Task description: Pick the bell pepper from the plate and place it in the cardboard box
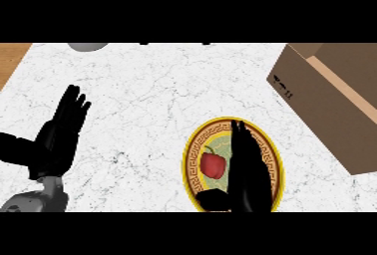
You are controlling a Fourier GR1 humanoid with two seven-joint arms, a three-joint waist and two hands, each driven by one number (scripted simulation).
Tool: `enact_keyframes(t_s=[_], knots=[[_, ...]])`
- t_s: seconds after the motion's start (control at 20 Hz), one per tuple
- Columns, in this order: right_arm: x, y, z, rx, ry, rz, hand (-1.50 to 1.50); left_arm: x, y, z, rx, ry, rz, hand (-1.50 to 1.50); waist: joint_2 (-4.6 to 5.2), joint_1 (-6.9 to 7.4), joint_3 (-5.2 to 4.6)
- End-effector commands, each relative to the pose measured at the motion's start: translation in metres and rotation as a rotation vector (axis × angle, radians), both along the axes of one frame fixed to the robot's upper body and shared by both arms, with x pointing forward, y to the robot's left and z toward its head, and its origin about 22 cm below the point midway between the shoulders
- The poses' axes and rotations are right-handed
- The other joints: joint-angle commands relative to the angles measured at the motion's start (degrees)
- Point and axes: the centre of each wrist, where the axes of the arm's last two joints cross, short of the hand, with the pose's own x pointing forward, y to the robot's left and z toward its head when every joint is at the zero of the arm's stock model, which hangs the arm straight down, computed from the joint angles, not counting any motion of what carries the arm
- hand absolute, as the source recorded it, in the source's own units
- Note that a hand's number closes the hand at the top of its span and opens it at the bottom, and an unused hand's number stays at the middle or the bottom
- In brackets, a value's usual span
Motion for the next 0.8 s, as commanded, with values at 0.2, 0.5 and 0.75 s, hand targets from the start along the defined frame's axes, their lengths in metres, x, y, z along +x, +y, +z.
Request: enact_keyframes(t_s=[0.2, 0.5, 0.75], knots=[[0.011, -0.005, -0.015, 0.012, 0.080, -0.079, -1.50, -0.009, 0.005, 0.010, 0.008, 0.002, -0.003, 0.00, -0.02, 0.00, 0.02], [0.016, 0.005, -0.019, 0.059, 0.070, -0.080, -1.50, 0.007, 0.021, 0.003, 0.012, 0.001, 0.013, 0.00, 0.05, -0.02, 0.01], [0.009, 0.006, -0.041, 0.046, 0.084, -0.078, -1.50, 0.000, 0.012, -0.016, -0.003, 0.019, 0.005, 0.00, 0.03, -0.07, 0.01]])
